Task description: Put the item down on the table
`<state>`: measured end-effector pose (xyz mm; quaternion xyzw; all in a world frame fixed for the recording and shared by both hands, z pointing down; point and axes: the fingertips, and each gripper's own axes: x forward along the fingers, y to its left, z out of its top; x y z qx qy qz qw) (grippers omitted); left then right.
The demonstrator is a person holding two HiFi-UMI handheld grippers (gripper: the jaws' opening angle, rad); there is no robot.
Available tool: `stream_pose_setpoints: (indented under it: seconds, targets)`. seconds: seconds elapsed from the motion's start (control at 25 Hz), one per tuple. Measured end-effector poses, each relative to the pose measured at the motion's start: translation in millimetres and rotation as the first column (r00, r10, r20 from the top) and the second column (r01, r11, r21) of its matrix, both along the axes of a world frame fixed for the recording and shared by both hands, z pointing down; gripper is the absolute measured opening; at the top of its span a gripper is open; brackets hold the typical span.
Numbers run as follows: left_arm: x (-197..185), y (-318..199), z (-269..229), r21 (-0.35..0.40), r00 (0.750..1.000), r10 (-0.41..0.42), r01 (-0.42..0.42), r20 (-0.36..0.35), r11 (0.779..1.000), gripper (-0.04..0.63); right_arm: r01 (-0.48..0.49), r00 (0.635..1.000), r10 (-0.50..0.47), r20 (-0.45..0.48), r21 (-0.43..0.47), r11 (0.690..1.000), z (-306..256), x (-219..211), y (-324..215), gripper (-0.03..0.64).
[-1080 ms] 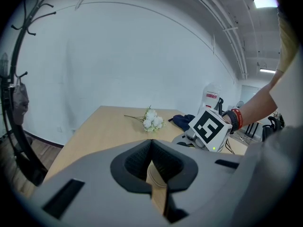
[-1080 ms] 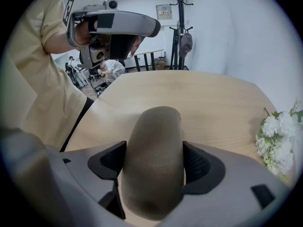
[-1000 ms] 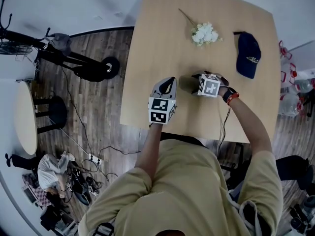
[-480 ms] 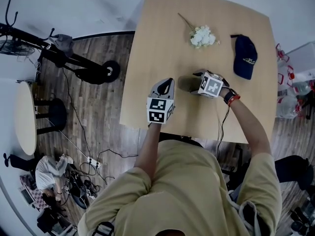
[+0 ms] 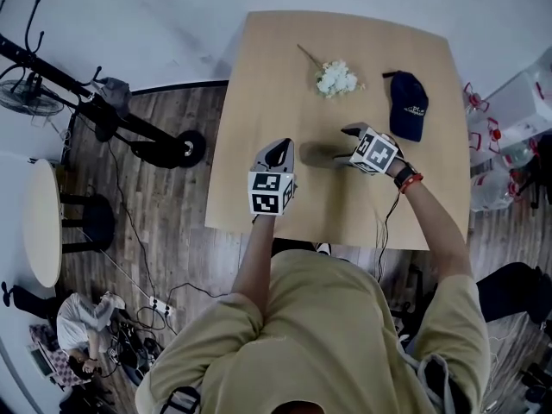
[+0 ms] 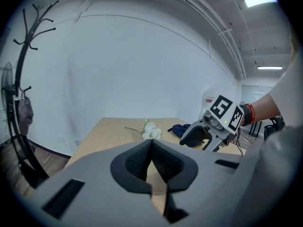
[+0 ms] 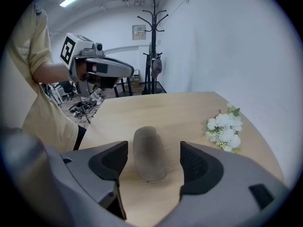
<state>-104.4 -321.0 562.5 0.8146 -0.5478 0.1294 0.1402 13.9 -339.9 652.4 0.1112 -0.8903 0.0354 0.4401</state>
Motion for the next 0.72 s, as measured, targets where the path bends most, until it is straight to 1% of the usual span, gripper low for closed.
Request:
stream_pose_setpoints:
  seconds: [0.12,0.16,0.24,0.44,0.6,0.72]
  targets:
    - [6,5,-15,0.027,1.000,0.003,-0.003,0.002,1.000,0.023,-0.060,0.998,0.059,0.034,0.032,0.998,-23,14,1,0.334]
    - [9,7,-20,0.036,1.000,0.005,-0.005,0.002,0.999,0.023,-0.084,0.995,0.081,0.052,0.041,0.996,-31,19,2,0.308]
    - [15,10,-28,0.053,1.000,0.007,-0.007,0.005,0.999,0.023,-0.129,0.988,0.124,0.088,0.054,0.990,-46,27,4,0.287]
    - [29,17,-49,0.097,1.000,0.011,-0.012,0.011,0.995,0.023,-0.234,0.962,0.216,0.165,0.100,0.967,-78,51,11,0.225]
    - [37,26,-59,0.123,1.000,0.010,-0.011,0.013,0.992,0.023,-0.318,0.927,0.279,0.250,0.132,0.939,-102,63,21,0.190]
    - [42,33,-64,0.134,1.000,0.012,-0.014,0.016,0.991,0.023,-0.401,0.879,0.339,0.334,0.137,0.906,-119,72,27,0.178]
